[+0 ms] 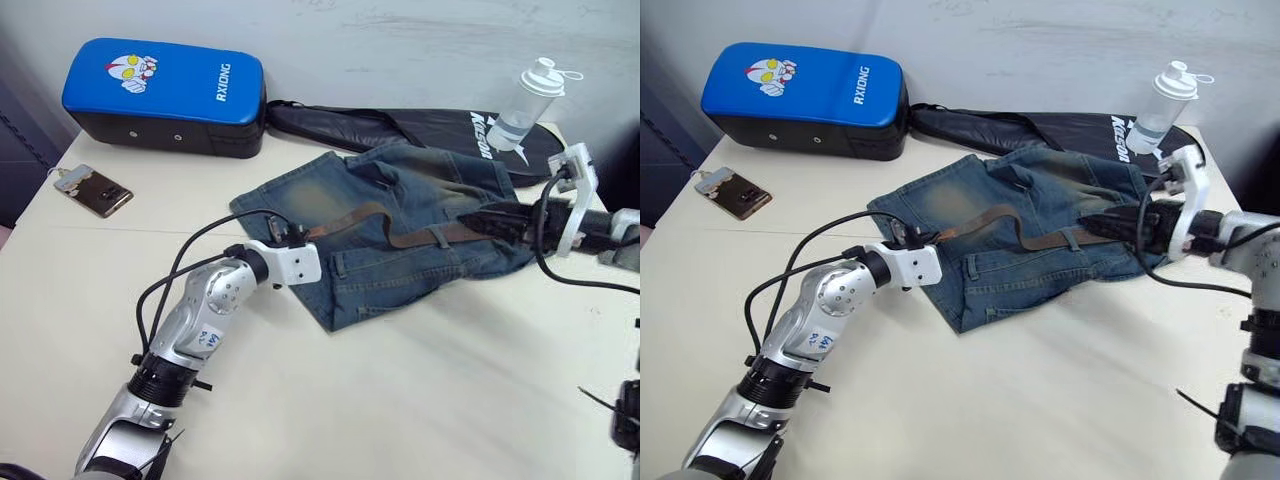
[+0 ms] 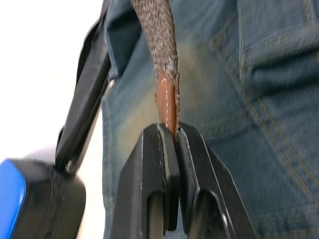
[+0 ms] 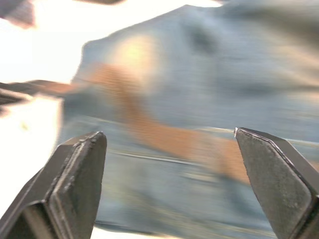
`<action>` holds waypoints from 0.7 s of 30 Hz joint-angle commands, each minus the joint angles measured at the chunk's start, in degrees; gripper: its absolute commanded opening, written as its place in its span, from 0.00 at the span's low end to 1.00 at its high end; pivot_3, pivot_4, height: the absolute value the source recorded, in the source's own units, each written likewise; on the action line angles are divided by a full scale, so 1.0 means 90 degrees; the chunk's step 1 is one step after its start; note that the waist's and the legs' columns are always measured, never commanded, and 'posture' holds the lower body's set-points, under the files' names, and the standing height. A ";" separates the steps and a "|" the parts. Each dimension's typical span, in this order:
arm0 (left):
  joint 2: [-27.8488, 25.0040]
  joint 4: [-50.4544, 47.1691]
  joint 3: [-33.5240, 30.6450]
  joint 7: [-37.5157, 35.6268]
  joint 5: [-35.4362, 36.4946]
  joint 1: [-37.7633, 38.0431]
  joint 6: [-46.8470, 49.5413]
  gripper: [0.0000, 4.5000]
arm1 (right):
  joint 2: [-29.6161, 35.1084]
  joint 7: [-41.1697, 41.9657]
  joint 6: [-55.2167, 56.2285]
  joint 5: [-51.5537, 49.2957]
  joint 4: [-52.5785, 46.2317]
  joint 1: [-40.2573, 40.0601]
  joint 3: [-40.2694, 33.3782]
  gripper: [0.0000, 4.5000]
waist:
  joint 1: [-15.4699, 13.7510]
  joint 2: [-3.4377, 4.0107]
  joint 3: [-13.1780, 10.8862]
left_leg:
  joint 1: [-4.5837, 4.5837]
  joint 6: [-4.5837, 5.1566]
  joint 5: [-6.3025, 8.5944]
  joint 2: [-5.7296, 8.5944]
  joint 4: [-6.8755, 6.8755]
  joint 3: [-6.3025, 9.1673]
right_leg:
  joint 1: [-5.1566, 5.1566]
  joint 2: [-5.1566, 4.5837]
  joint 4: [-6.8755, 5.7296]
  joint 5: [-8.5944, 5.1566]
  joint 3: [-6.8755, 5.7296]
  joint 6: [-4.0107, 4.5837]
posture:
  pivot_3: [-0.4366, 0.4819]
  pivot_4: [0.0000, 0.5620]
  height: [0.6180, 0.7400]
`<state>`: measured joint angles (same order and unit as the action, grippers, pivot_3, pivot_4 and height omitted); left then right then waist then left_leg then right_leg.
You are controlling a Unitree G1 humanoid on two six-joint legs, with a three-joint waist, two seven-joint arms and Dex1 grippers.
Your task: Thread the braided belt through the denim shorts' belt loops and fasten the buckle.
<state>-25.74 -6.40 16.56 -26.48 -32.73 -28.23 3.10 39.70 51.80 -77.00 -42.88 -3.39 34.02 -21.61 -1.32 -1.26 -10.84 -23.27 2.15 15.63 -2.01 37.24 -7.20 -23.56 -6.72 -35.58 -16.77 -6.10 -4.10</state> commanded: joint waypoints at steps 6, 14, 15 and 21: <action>0.0246 -0.0079 0.0494 -0.0091 -0.0088 -0.0418 -0.0353 0.00 | -0.4225 -0.3067 -0.1671 -0.0717 -0.0822 0.0103 -0.2248 0.99 | 0.0026 0.0028 0.0006 | -0.0008 -0.0013 -0.0011 0.0003 -0.0006 -0.0005 | -0.0020 0.0004 -0.0042 0.0000 0.0003 0.0005 | 0.48 0.27 1.00; 0.0338 -0.0105 0.0690 -0.0118 -0.0166 -0.0416 -0.0435 0.00 | -0.5105 -0.4234 -0.1560 -0.0615 -0.0767 0.0528 -0.3155 0.99 | 0.0033 0.0036 0.0007 | -0.0019 -0.0009 -0.0012 0.0025 -0.0003 -0.0014 | -0.0025 0.0000 -0.0037 0.0002 0.0008 0.0002 | 0.48 0.27 1.00; 0.0361 -0.0107 0.0714 -0.0117 -0.0181 -0.0428 -0.0446 0.00 | -0.5145 -0.4326 -0.1541 -0.0601 -0.0779 0.0548 -0.3165 0.99 | 0.0055 0.0036 0.0006 | -0.0019 -0.0003 -0.0008 0.0025 -0.0002 -0.0015 | -0.0025 0.0000 -0.0036 0.0002 0.0009 0.0001 | 0.48 0.27 1.00; 0.0407 -0.0103 0.0762 -0.0145 -0.0202 -0.0442 -0.0474 0.00 | -0.5306 -0.4869 -0.1033 -0.0463 -0.0643 0.0626 -0.3159 0.56 | 0.0215 0.0036 0.0006 | -0.0015 -0.0005 -0.0011 0.0014 -0.0012 -0.0017 | -0.0028 0.0014 -0.0037 0.0002 0.0012 0.0001 | 0.48 0.27 1.00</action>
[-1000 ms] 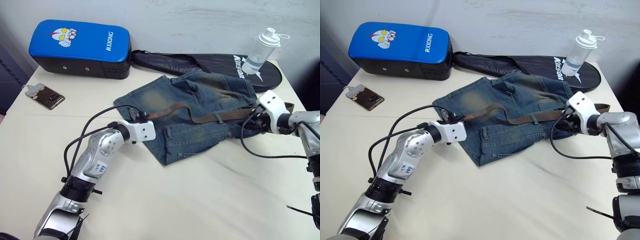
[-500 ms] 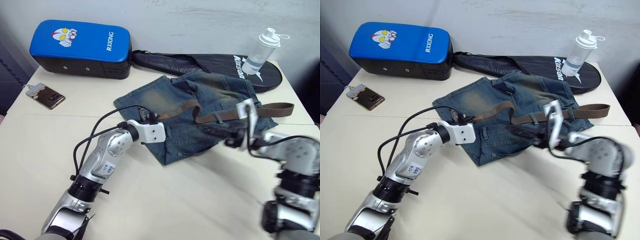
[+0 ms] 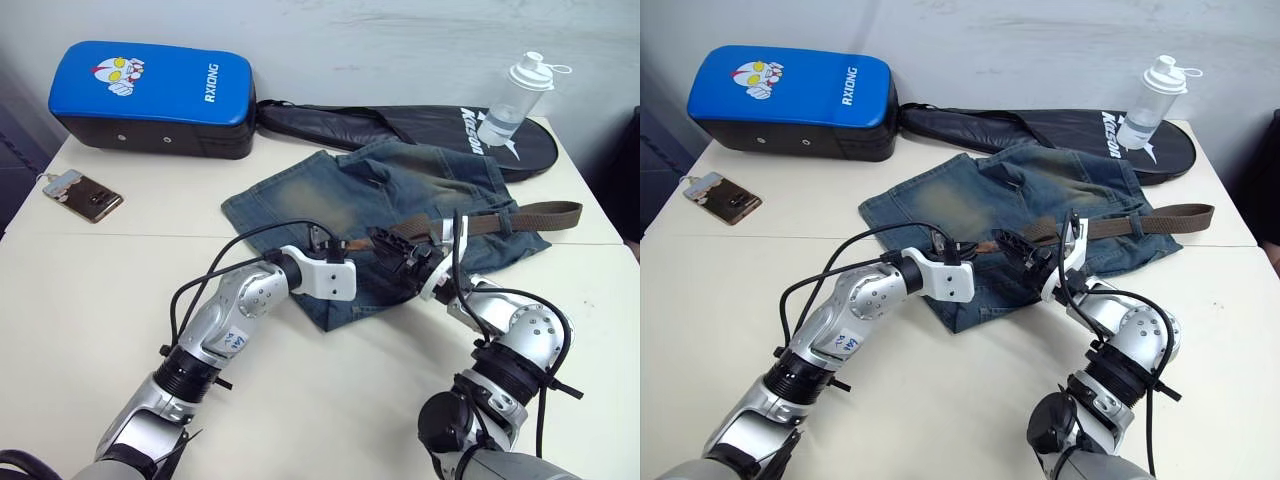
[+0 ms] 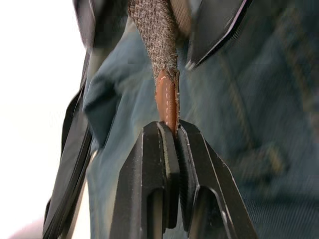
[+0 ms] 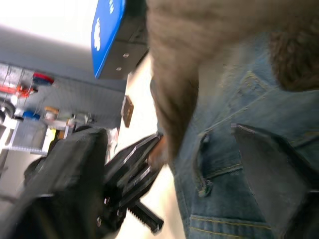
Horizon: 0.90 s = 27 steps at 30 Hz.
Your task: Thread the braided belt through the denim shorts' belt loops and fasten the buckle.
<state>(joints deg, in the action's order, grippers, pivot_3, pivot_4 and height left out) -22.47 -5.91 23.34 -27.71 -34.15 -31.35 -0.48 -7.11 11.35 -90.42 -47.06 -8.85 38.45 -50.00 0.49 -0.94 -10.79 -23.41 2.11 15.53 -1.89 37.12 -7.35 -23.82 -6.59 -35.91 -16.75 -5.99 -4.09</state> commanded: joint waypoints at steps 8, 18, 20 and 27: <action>0.0050 -0.0276 -0.0276 -0.0012 0.0209 0.0025 0.0113 0.00 | -0.0005 -0.0543 0.0725 -0.0054 0.0071 0.0099 0.0229 0.01 | 0.0060 0.0000 0.0000 | 0.0000 0.0001 -0.0001 0.0000 -0.0001 0.0000 | 0.0000 0.0001 0.0000 0.0000 -0.0001 0.0000 | 0.48 0.27 1.00; 0.0034 -0.1117 -0.2457 -0.0887 0.2572 0.0931 0.1888 0.84 | 0.1193 0.0253 0.1359 0.0465 0.0447 0.0207 0.1768 0.00 | 0.0127 0.0001 -0.0001 | 0.0000 0.0001 -0.0002 -0.0001 -0.0002 0.0001 | 0.0000 0.0001 0.0001 -0.0001 0.0000 -0.0001 | 0.48 0.27 1.00; -0.0098 -0.1176 -0.2976 -0.1171 0.3030 0.1394 0.2248 0.99 | 0.1348 0.0394 0.1553 0.0634 0.0781 0.0301 0.2020 0.00 | 0.0144 0.0003 -0.0002 | 0.0000 0.0001 -0.0002 -0.0002 -0.0003 0.0001 | 0.0000 0.0001 0.0002 -0.0001 0.0001 -0.0001 | 0.48 0.27 1.00; -0.0126 -0.1902 -0.3569 -0.1368 0.3921 0.2098 0.3471 0.99 | 0.1533 0.0954 0.2376 0.0937 0.1669 0.0332 0.2901 0.00 | 0.0155 0.0006 -0.0004 | 0.0009 -0.0034 -0.0022 -0.0008 -0.0007 -0.0013 | -0.0001 0.0007 0.0005 -0.0002 0.0008 -0.0001 | 0.48 0.27 1.00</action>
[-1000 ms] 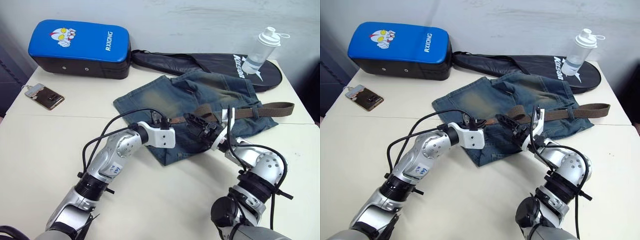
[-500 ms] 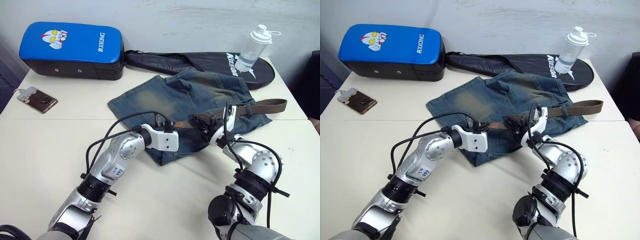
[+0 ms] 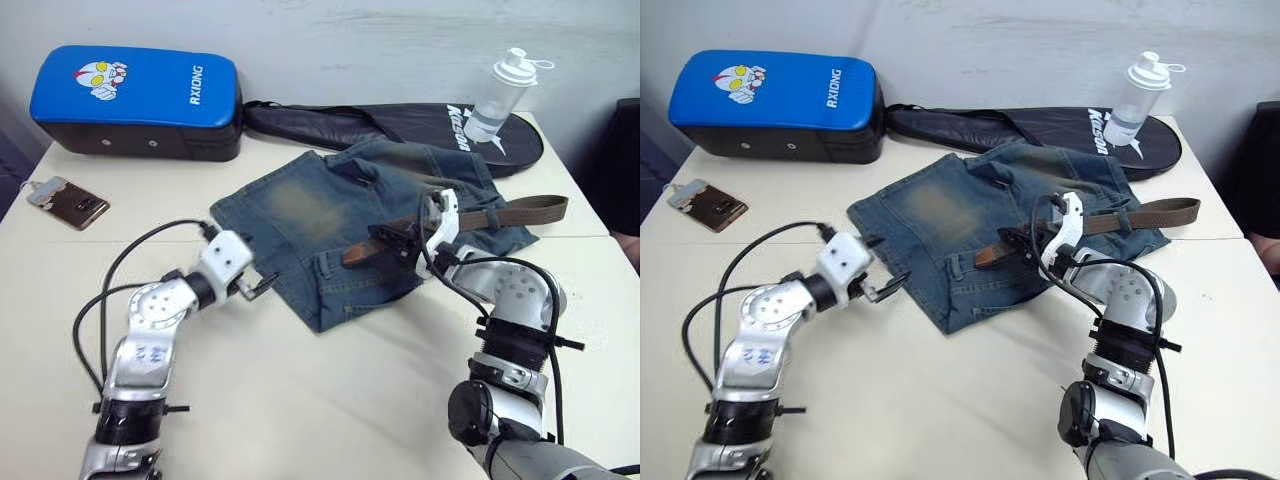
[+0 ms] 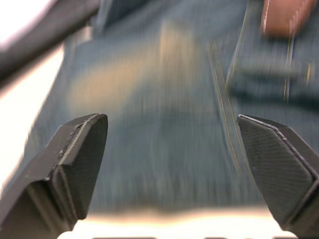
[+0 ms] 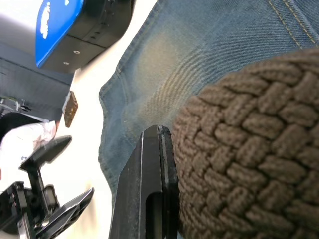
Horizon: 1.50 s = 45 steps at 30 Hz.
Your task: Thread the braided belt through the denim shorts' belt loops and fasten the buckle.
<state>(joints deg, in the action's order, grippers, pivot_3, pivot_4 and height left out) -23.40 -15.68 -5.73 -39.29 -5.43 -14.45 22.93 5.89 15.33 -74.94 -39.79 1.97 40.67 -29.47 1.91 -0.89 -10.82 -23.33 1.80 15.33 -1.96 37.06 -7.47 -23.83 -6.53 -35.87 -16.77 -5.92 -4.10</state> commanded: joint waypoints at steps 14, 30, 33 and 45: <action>-0.0435 -0.1237 -0.0143 0.0118 0.1249 0.0855 0.1531 0.99 | -0.0017 0.0810 0.0813 0.0051 0.0719 -0.0035 0.1447 0.00 | -0.0009 0.0000 -0.0001 | 0.0001 -0.0010 0.0004 -0.0002 -0.0004 0.0010 | 0.0002 -0.0005 0.0002 -0.0001 -0.0002 0.0003 | 0.48 0.27 1.00; -0.0552 -0.0620 0.1182 0.0620 0.0485 0.0210 0.0018 1.00 | -0.0260 0.0690 0.1228 0.0114 0.0252 -0.0461 0.2011 0.70 | 0.0069 -0.0008 0.0005 | 0.0006 -0.0034 0.0015 -0.0019 -0.0012 0.0004 | -0.0001 0.0003 0.0002 -0.0009 -0.0004 0.0016 | 0.48 0.27 1.00; -0.0623 -0.0467 0.1229 0.0625 0.0418 0.0173 -0.0165 1.00 | -0.0074 0.0613 0.0839 -0.0161 -0.0132 -0.0559 0.1793 0.96 | 0.0018 -0.0008 0.0005 | 0.0006 -0.0030 0.0018 -0.0018 -0.0008 0.0005 | 0.0001 0.0000 0.0002 -0.0009 -0.0004 0.0016 | 0.48 0.27 1.00; -0.0281 0.0948 0.1704 0.1087 -0.0168 -0.0551 -0.1235 1.00 | 0.0583 0.0009 -0.0422 -0.0763 -0.1682 -0.0882 0.1356 0.98 | -0.0040 -0.0007 0.0004 | 0.0002 0.0004 0.0040 -0.0017 -0.0008 0.0008 | -0.0001 -0.0006 0.0023 -0.0008 -0.0005 0.0016 | 0.48 0.27 1.00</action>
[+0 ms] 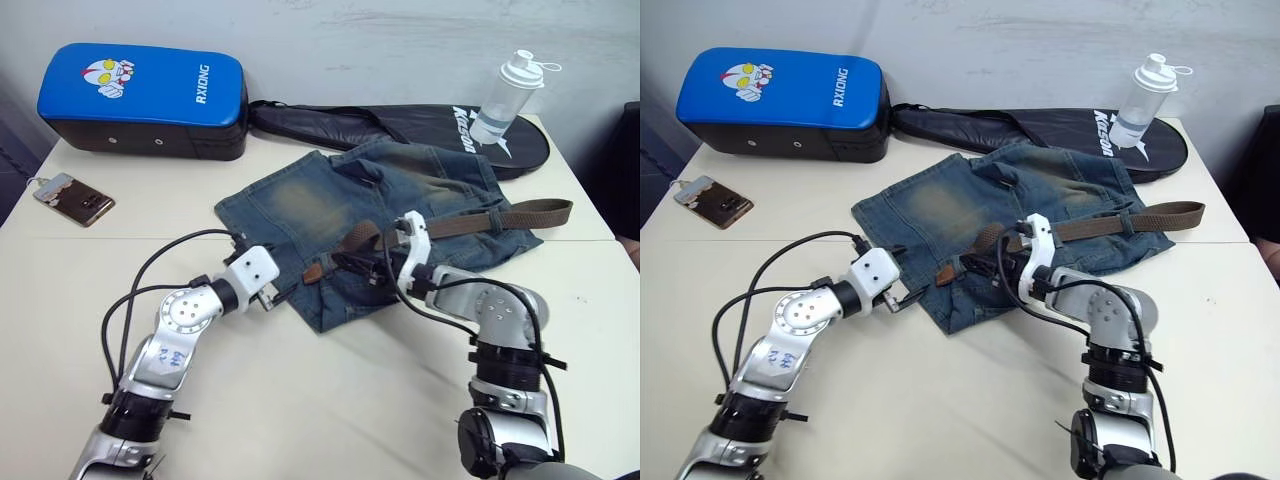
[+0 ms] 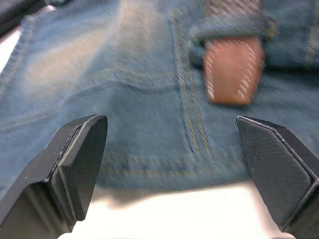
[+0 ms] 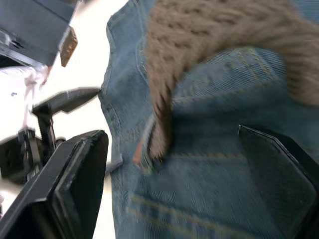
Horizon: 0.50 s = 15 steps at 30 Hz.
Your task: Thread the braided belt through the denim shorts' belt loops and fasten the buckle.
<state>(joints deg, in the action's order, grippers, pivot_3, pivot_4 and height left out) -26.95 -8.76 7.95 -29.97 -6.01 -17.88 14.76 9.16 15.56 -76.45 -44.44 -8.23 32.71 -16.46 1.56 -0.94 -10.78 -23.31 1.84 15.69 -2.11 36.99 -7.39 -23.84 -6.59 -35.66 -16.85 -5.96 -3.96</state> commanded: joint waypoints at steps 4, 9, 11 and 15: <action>0.0245 0.0341 0.0408 -0.0151 -0.0068 -0.0229 -0.0438 1.00 | 0.0617 0.0065 -0.0487 -0.0373 -0.0829 -0.0020 -0.0183 0.98 | 0.0005 0.0000 0.0000 | 0.0000 0.0004 0.0002 0.0000 -0.0001 -0.0003 | 0.0000 0.0002 0.0000 0.0000 -0.0001 0.0000 | 0.48 0.27 1.00; 0.0172 0.0312 0.0323 -0.0311 -0.0001 -0.0169 -0.0385 1.00 | 0.1236 0.0184 -0.0384 -0.0256 -0.0781 -0.0064 -0.0190 0.98 | -0.0013 0.0000 0.0000 | 0.0000 0.0008 0.0002 0.0002 0.0006 -0.0004 | 0.0001 0.0001 0.0005 0.0000 -0.0002 0.0000 | 0.48 0.27 1.00; 0.0143 0.0260 0.0248 -0.0386 0.0071 -0.0152 -0.0335 1.00 | 0.1398 0.0224 -0.0310 -0.0198 -0.0760 -0.0121 -0.0090 0.98 | -0.0011 0.0000 0.0000 | 0.0000 0.0010 0.0003 0.0002 0.0009 -0.0004 | 0.0001 0.0001 0.0005 0.0000 -0.0001 0.0000 | 0.48 0.27 1.00; 0.0089 -0.0047 0.0091 -0.0593 0.0335 -0.0126 -0.0146 1.00 | 0.1647 0.0325 -0.0110 0.0012 -0.0720 -0.0244 0.0219 0.98 | -0.0010 0.0000 0.0000 | 0.0001 0.0010 0.0002 0.0002 0.0004 -0.0002 | 0.0001 0.0001 0.0007 0.0000 -0.0003 0.0000 | 0.48 0.27 1.00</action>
<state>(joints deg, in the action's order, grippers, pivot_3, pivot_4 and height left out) -25.91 -6.21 9.83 -34.44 -4.63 -19.32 13.17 23.21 17.50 -78.88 -44.55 -13.34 30.42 -15.33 1.47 -0.95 -10.79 -23.31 1.93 15.71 -2.10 37.02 -7.43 -23.83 -6.57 -35.60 -16.85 -5.98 -3.96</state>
